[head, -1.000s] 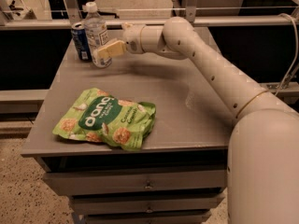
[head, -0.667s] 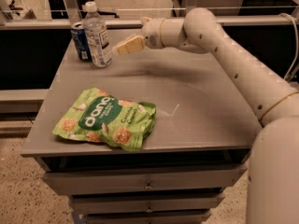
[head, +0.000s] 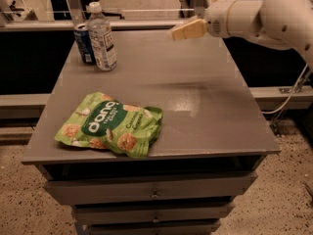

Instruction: Move blue plastic bottle near pepsi can

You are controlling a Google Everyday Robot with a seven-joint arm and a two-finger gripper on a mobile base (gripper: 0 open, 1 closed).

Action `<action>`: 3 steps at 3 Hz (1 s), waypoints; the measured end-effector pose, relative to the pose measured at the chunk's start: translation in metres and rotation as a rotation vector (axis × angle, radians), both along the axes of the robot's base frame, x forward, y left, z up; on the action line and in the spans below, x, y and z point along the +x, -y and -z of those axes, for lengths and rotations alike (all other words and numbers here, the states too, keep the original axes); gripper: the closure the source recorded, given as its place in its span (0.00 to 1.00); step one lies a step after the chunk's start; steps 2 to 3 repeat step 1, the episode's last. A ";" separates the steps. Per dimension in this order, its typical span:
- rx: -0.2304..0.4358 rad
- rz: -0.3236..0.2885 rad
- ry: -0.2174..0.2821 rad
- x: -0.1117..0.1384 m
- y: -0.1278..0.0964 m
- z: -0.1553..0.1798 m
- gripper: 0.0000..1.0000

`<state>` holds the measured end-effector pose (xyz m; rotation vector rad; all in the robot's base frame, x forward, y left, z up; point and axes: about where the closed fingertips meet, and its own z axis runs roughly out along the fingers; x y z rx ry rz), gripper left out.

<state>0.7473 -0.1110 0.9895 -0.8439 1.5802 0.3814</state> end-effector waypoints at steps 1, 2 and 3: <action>0.017 0.106 0.039 0.001 0.046 -0.010 0.00; 0.017 0.106 0.039 0.001 0.046 -0.010 0.00; 0.017 0.106 0.039 0.001 0.046 -0.010 0.00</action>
Offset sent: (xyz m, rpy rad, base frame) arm 0.0000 0.0000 0.0000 0.0000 0.0000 0.0000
